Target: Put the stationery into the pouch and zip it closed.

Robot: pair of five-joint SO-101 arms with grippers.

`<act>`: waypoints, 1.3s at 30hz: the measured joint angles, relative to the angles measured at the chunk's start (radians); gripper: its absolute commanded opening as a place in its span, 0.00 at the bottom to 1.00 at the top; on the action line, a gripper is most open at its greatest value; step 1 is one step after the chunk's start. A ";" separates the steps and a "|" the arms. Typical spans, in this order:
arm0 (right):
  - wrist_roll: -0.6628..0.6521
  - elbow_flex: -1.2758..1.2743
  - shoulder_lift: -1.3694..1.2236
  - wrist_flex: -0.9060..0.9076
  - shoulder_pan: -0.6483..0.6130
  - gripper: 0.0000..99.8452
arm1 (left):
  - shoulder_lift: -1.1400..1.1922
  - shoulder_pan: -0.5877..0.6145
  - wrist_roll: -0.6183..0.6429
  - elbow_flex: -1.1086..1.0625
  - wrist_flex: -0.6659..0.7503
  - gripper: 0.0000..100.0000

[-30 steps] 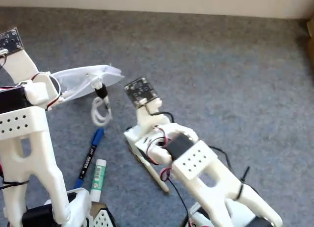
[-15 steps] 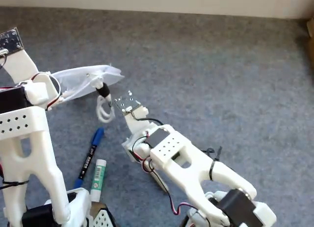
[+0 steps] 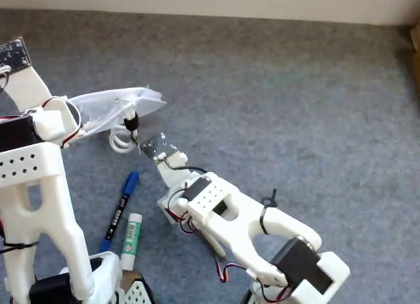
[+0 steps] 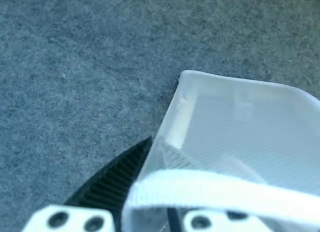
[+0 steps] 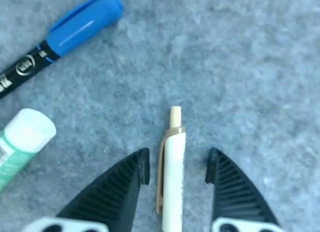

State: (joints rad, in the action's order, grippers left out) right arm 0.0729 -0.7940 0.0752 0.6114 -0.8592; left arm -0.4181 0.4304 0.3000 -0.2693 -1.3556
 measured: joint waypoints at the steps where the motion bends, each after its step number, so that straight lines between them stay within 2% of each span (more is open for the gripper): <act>1: 0.000 0.000 0.000 0.000 0.000 0.13 | 0.000 0.000 0.000 0.000 0.000 0.01; 6: 0.000 0.002 -0.012 -0.002 0.008 0.00 | 0.000 0.000 0.000 0.000 0.000 0.01; 9: -0.015 0.003 -0.021 -0.006 0.011 0.00 | 0.000 0.000 0.000 0.000 0.000 0.01; 14: -0.130 0.003 -0.025 -0.009 0.011 0.00 | 0.000 0.000 0.000 0.000 0.000 0.01; 19: -0.147 0.006 -0.025 -0.003 0.011 0.00 | 0.000 0.000 0.000 0.000 0.000 0.01; 22: -0.147 0.006 0.003 0.075 0.008 0.00 | 0.000 0.000 0.000 0.000 0.000 0.01; 28: -0.149 -0.017 0.201 0.178 0.005 0.00 | 0.000 0.000 0.000 0.000 0.000 0.01; 39: -0.149 -0.178 0.720 0.189 0.060 0.00 | 0.000 0.000 0.000 0.000 0.000 0.01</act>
State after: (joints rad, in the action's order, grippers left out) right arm -0.0760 -0.9720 0.7948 0.8002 -0.7994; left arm -0.4181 0.4304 0.3000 -0.2693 -1.3556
